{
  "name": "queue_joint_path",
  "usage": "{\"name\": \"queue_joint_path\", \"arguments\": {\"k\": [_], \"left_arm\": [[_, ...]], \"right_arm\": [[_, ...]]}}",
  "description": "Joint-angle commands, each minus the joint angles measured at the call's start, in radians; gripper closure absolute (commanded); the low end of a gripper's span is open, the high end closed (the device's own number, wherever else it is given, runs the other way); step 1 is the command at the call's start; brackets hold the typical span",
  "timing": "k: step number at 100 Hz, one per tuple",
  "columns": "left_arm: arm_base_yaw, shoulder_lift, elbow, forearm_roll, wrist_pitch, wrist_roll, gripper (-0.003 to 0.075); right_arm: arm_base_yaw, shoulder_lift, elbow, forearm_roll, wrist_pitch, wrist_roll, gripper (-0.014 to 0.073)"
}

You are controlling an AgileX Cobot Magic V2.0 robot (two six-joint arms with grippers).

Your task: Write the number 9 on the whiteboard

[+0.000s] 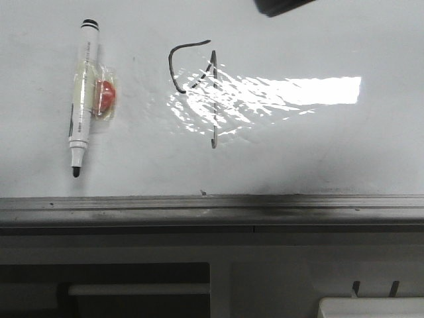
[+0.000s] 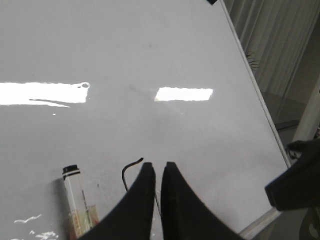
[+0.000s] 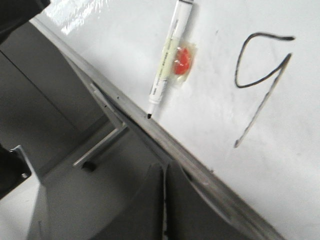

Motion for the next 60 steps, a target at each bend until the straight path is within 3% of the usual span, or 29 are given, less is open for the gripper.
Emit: {"name": "queue_joint_path", "arguments": {"k": [1, 12, 21, 43, 60], "left_arm": [[0.002, -0.068, 0.021, 0.031, -0.009, 0.001, 0.074], [0.002, -0.152, 0.099, 0.034, 0.021, 0.001, 0.074], [0.002, -0.22, 0.164, 0.031, 0.021, 0.001, 0.074], [0.002, -0.3, 0.269, 0.031, 0.021, 0.001, 0.074], [0.002, -0.3, 0.288, 0.031, 0.021, 0.001, 0.074]], "right_arm": [[0.001, -0.081, 0.079, -0.093, -0.191, -0.032, 0.0663], [0.001, -0.181, 0.204, -0.111, -0.316, -0.032, 0.0663], [0.001, -0.27, 0.297, -0.111, -0.332, -0.032, 0.0663], [0.001, -0.434, 0.481, -0.107, -0.21, -0.032, 0.0663], [0.001, -0.51, 0.534, -0.043, -0.168, -0.032, 0.0663]]}}
